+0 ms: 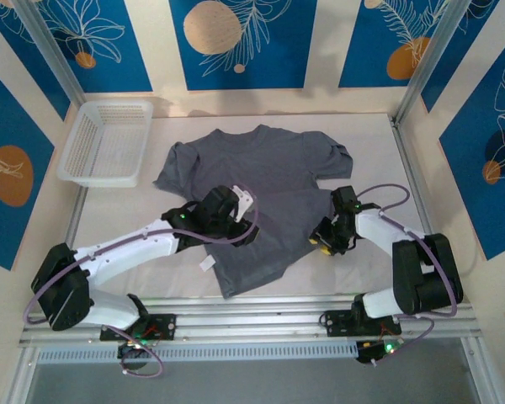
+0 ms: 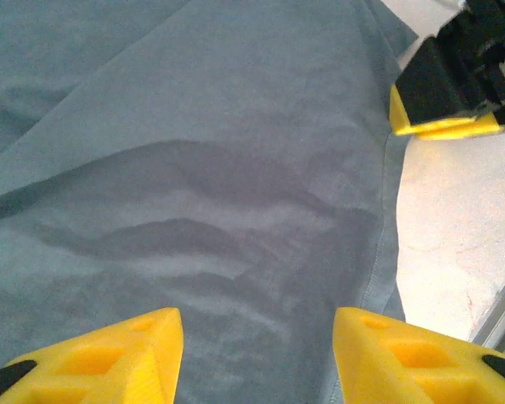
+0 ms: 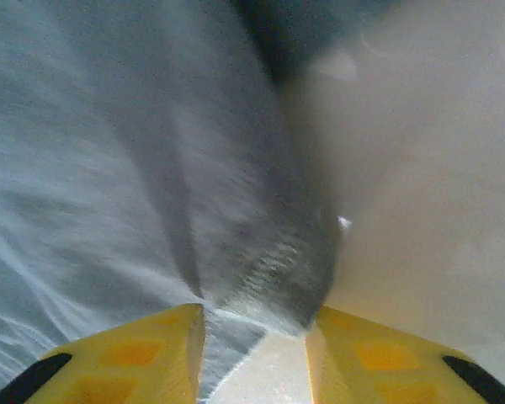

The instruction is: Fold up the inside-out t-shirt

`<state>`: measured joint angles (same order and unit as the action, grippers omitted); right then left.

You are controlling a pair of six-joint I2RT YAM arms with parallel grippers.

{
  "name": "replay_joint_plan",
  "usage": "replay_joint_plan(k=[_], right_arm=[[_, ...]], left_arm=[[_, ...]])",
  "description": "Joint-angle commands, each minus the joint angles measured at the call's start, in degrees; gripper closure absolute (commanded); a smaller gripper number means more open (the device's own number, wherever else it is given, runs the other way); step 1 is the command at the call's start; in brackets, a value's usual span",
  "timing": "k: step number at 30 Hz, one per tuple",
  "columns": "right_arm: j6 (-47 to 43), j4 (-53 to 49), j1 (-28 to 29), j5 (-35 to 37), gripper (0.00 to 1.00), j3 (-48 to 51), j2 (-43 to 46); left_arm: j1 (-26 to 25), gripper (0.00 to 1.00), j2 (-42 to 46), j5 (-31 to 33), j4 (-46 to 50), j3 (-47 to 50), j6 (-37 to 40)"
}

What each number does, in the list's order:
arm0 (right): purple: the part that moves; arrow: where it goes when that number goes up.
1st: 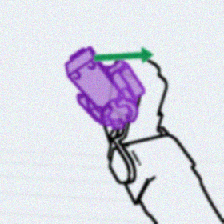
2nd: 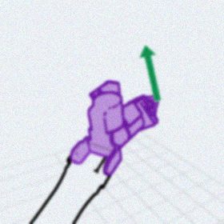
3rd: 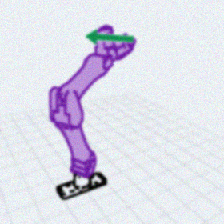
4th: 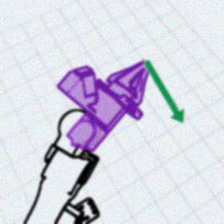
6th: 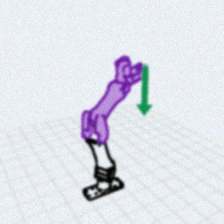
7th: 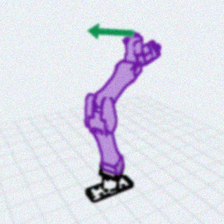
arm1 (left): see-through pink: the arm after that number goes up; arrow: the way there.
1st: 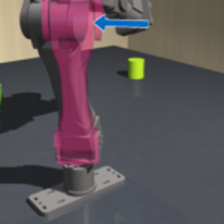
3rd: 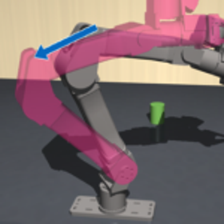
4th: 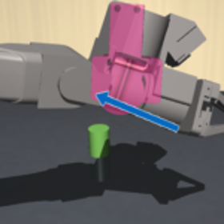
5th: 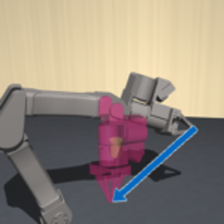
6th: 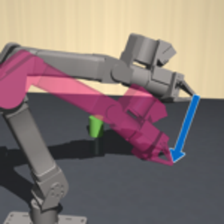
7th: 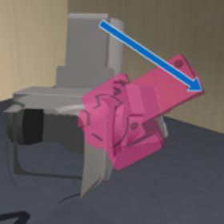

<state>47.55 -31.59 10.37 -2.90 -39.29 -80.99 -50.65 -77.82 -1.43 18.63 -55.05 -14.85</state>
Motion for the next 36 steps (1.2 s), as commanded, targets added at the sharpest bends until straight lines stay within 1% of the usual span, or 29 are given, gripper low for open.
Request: replay_joint_plan(k=[1, 6, 9, 12, 14, 15, 17, 19, 20, 22, 24, 26, 28, 29, 30, 31, 32, 34, 35, 36], right_arm=[[-1.5, 2.4, -0.5, -0.2, 0.76, -2.8, -0.9], [-1.4, 2.7, -0.5, -1.5, 0.99, -3.0, -1.3], [-0.5, 0.6, -0.2, -4.7, 1.0, -4.1, 1.0], [3.7, -2.7, 1.1, -8.2, 1.0, -6.4, 5.9], [7.4, -4.2, 2.1, -8.8, 1.0, -8.4, 8.4], [9.0, -4.4, 2.4, -9.2, 1.0, -9.5, 9.1], [12.3, -4.8, 2.5, -9.9, 1.0, -11.3, 9.3], [15.0, -4.6, 2.9, -10.3, 1.0, -12.5, 9.2], [15.9, -4.5, 3.1, -10.3, 1.0, -12.9, 9.1], [17.9, -3.6, 3.5, -10.7, 1.0, -13.5, 9.2], [18.7, -3.4, 3.7, -10.9, 1.0, -14.4, 9.2], [18.3, -4.8, 3.6, -10.5, 1.0, -15.9, 9.3], [17.4, -6.9, 3.0, -9.9, 1.0, -17.0, 9.9], [17.0, -7.6, 2.6, -9.5, 1.0, -17.2, 10.4], [16.3, -8.0, 2.1, -8.9, 1.0, -17.2, 10.8], [15.5, -8.8, 1.3, -8.1, 1.0, -17.2, 11.2], [14.8, -9.3, 0.5, -8.0, 1.0, -16.9, 11.4], [12.9, -9.1, -1.4, -9.1, 1.0, -15.6, 11.6], [11.7, -8.9, -2.4, -9.6, 1.0, -14.9, 11.6], [9.6, -8.2, -2.8, -10.7, 1.0, -14.6, 11.7]], left_arm=[[-0.3, 0.49, 1.4, -1.0, -1.6, 2.1, -0.5], [-0.3, 0.49, 0.8, -1.2, -2.5, 2.3, -0.5], [-0.4, 0.47, 0.0, -2.4, -3.1, 1.8, 0.1], [-2.4, 0.44, -2.0, -4.4, -4.0, -0.1, 2.5], [-4.1, 0.41, -4.7, -5.9, -4.7, -2.4, 4.1], [-5.1, 0.4, -6.6, -6.4, -5.0, -4.0, 4.8], [-6.7, 0.3, -10.8, -5.8, -5.8, -6.5, 5.4], [-7.4, 0.05, -15.1, -3.2, -7.0, -8.8, 4.8], [-7.5, 0.01, -16.9, -2.8, -8.0, -9.4, 4.8], [-7.7, 0.01, -20.4, -1.1, -10.1, -10.7, 4.8], [-7.7, 0.01, -23.7, 2.5, -10.5, -11.8, 4.4], [-7.6, 0.01, -26.3, 10.9, -8.8, -13.0, 2.5], [-7.2, 0.01, -28.1, 20.6, -4.6, -14.4, -0.4], [-6.7, 0.02, -28.5, 23.6, -2.9, -14.8, -1.8], [-6.0, 0.07, -28.2, 25.7, -1.5, -14.6, -3.5], [-5.0, 0.16, -27.2, 26.6, -1.1, -13.6, -5.0], [-4.1, 0.28, -25.8, 26.2, -1.5, -12.2, -6.0], [-1.4, 0.68, -22.9, 21.4, -2.1, -9.8, -7.3], [0.0, 0.84, -21.7, 17.7, -0.7, -9.9, -7.6], [1.0, 0.96, -20.6, 14.1, 0.8, -10.5, -7.3]])
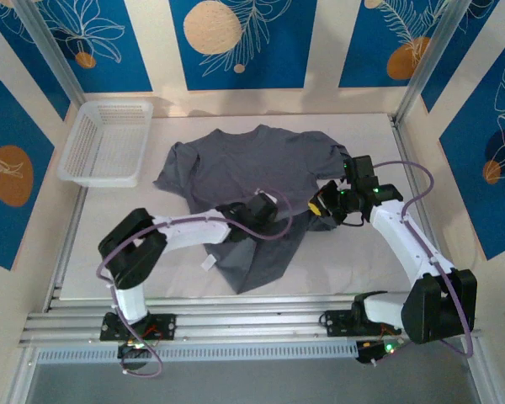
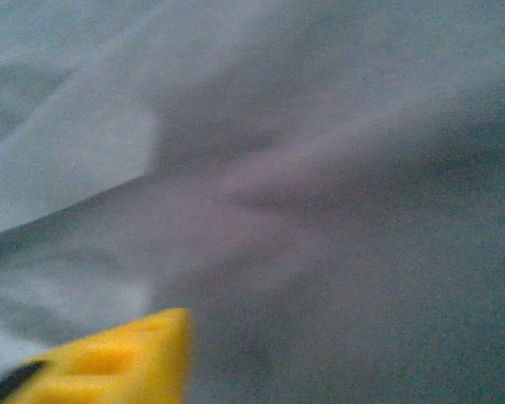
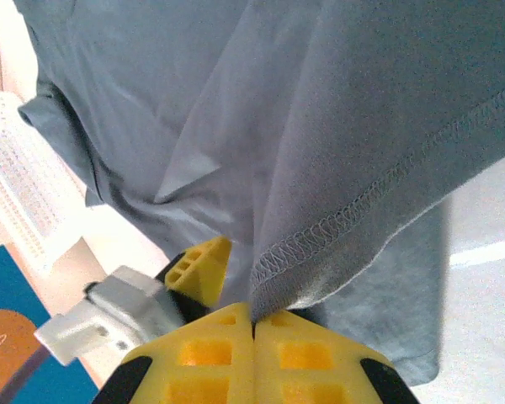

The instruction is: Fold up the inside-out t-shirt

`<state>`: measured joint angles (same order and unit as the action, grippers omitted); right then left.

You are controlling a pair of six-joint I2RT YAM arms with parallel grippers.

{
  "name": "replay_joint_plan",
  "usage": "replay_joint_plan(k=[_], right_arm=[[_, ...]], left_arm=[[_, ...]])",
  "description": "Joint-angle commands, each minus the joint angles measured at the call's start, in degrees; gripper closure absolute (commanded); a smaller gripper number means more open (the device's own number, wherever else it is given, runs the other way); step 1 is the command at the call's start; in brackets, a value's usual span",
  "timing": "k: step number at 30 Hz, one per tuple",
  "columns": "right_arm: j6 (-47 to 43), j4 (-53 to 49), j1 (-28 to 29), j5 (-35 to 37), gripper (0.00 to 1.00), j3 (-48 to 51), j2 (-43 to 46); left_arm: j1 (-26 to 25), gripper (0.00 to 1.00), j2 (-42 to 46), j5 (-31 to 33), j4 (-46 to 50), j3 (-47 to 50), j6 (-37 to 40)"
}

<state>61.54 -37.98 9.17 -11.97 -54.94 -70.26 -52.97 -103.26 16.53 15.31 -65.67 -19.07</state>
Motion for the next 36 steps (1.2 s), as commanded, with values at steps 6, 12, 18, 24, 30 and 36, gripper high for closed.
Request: replay_joint_plan(k=[6, 12, 18, 24, 30, 36], right_arm=[[-20.1, 2.1, 3.0, 0.2, 0.8, 0.5, 2.8], [-46.0, 24.3, 16.6, 13.6, 0.5, 12.4, 16.3], [-79.4, 63.8, 29.2, 23.8, 0.6, 31.9, 17.1], [-102.1, 77.7, 28.9, 30.8, 1.0, 32.1, 0.8], [-122.4, 94.1, 29.2, 35.9, 1.0, 29.3, -14.5], [-118.9, 92.0, 28.6, 33.4, 1.0, 22.4, -20.3]], left_arm=[[5.7, 1.0, 13.1, -18.4, 2.8, 1.1, -4.2], [6.5, 1.0, 13.1, -20.7, 5.1, -3.7, -6.3], [9.3, 1.0, 10.8, -26.0, 8.9, -9.0, -10.5], [11.3, 1.0, 12.1, -31.1, 8.9, -12.3, -15.8], [12.5, 1.0, 9.1, -38.7, 17.1, -24.9, -21.0], [12.5, 1.0, 8.6, -40.4, 18.8, -31.8, -24.6]])
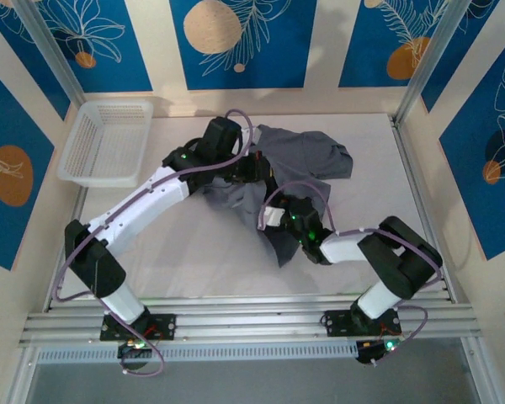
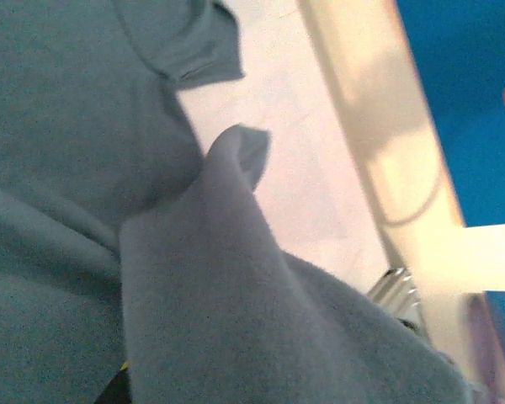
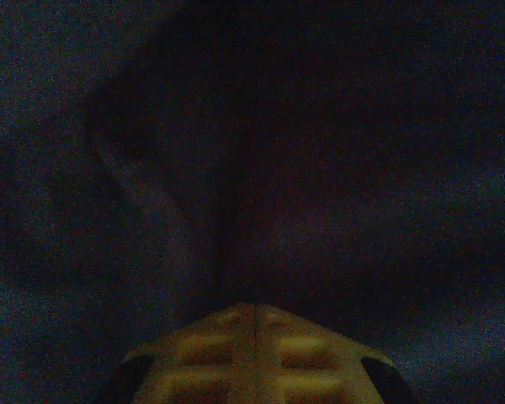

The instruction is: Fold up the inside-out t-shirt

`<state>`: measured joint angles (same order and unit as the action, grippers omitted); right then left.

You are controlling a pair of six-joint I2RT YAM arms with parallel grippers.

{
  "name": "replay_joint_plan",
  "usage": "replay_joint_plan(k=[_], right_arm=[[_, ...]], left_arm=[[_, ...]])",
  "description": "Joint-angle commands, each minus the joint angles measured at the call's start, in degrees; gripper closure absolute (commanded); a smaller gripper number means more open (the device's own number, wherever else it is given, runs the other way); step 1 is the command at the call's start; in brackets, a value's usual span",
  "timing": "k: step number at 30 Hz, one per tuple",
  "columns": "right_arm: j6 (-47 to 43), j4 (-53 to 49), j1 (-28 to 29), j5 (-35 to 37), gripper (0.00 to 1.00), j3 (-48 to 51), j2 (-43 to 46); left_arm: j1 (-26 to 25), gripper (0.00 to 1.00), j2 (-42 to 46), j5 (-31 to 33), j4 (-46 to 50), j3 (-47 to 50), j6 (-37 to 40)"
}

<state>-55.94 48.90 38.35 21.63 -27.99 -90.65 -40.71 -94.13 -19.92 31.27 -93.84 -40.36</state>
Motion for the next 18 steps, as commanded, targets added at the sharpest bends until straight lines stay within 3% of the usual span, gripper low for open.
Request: replay_joint_plan(k=[1, 6, 8, 12, 18], right_arm=[[1.1, 2.1, -1.4, -1.4, 1.0, -6.3, 1.2], [30.0, -32.6, -10.8, -16.5, 0.98, -26.1, 2.9], [36.6, -40.4, -12.0, -19.6, 1.0, -31.3, 0.4], [44.4, -49.2, -9.3, -24.5, 1.0, -35.3, -4.9], [66.8, -52.7, -7.9, -31.3, 1.0, -40.8, -6.3]], left_arm=[[0.2, 1.0, -0.3, -4.6, 2.6, -4.2, -3.7], [0.2, 1.0, -0.7, -7.0, 3.1, -9.7, -3.5], [0.2, 1.0, -1.5, -7.2, 3.9, -12.7, -3.1], [0.2, 1.0, -3.9, -7.8, 3.9, -18.7, -3.5], [0.2, 1.0, -12.0, -7.5, 6.2, -35.2, -4.6]])
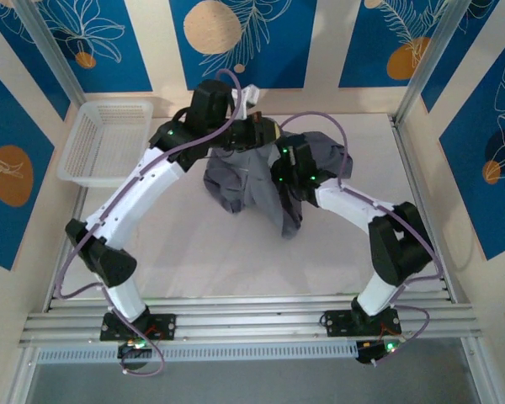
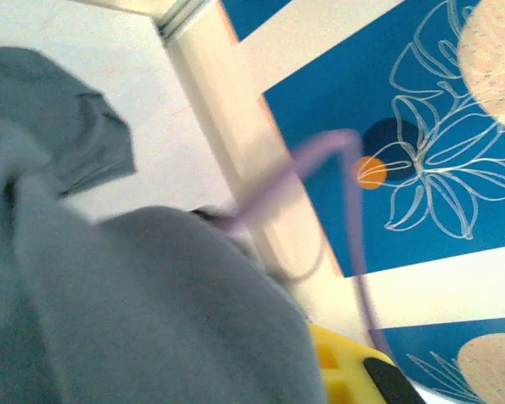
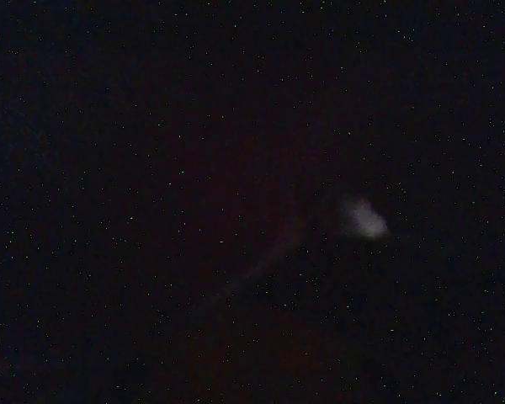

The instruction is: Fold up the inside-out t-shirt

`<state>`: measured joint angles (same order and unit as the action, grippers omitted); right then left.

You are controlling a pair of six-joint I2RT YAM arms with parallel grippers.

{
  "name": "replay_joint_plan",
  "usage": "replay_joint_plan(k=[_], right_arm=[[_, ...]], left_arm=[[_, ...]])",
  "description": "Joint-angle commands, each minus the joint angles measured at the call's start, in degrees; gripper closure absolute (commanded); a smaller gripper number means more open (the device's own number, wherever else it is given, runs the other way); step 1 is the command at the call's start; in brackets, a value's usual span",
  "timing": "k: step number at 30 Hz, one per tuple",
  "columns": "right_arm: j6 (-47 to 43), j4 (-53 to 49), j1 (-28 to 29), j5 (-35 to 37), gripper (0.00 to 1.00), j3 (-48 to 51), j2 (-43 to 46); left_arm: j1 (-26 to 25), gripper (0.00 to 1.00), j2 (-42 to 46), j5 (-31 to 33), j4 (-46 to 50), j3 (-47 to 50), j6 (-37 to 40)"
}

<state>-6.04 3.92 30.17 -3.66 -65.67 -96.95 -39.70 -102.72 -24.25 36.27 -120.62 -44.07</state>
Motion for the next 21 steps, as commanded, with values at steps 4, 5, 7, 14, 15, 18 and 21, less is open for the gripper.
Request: replay_joint_plan(k=[4, 5, 7, 14, 15, 18, 21], right_arm=[[23.7, -8.5, 0.3, -4.1, 1.0, -7.6, 0.9], [24.2, -8.9, 0.6, -4.1, 1.0, -8.3, 0.4], [23.6, -8.5, 2.0, -2.5, 1.0, -7.9, -1.1], [35.1, -8.7, 0.8, -13.9, 1.0, -9.7, -6.6], [36.3, -10.7, 0.0, -14.7, 1.0, -11.6, -8.4], [33.1, -19.6, 0.3, -13.1, 1.0, -18.1, -14.8], [32.6, -23.7, 2.2, -12.2, 1.0, -22.1, -19.0]], left_arm=[[-0.7, 1.0, -11.5, -2.6, 4.8, -23.5, -2.4], [-0.7, 1.0, -13.2, -2.7, 4.2, -26.5, -3.4], [-0.7, 1.0, -15.1, -2.9, 1.4, -29.8, -5.8], [-2.4, 1.0, -13.0, -0.4, -2.3, -30.1, -3.2], [-3.0, 1.0, -12.6, 0.1, -2.0, -30.0, -2.2], [-4.0, 1.0, -12.4, -1.2, -3.8, -30.0, -3.1], [-5.6, 1.0, -12.5, -2.7, -5.9, -30.1, -4.2]])
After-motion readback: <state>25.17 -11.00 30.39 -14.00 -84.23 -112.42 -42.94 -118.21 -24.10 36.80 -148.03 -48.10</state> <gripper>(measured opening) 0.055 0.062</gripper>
